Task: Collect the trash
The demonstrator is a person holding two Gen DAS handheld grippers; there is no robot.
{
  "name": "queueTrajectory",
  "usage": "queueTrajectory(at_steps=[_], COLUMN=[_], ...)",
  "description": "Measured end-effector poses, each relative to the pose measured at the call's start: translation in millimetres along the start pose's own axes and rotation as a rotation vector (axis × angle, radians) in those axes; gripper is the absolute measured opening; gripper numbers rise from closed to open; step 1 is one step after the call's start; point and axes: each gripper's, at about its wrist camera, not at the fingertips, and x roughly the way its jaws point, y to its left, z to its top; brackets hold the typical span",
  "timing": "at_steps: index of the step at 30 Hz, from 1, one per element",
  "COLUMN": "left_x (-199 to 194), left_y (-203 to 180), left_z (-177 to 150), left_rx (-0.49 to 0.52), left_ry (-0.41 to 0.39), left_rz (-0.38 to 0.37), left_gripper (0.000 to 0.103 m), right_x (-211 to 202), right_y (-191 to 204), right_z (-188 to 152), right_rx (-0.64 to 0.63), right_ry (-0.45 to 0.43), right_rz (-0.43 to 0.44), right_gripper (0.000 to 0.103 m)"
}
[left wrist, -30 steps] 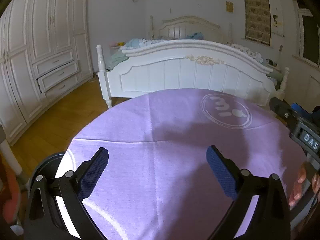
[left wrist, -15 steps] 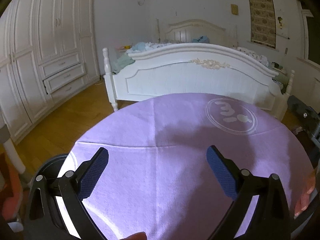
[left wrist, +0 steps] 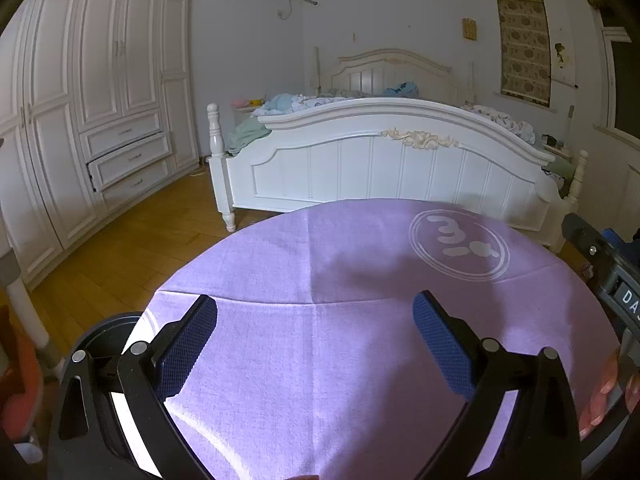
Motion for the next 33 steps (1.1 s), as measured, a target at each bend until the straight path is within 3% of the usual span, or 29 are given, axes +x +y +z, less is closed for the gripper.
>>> queueTrajectory(at_steps=[33], left_x=[0.2], left_y=[-3.0], left_z=[-1.7], left_rx=[0.006], left_ry=[0.008], left_rz=[-0.005], left_gripper=[0.097], right_x=[14.0], right_y=[-6.5], right_z=[-2.6], right_rx=[0.017], right_ry=[0.026], right_rz=[0.020], right_gripper=[0.098])
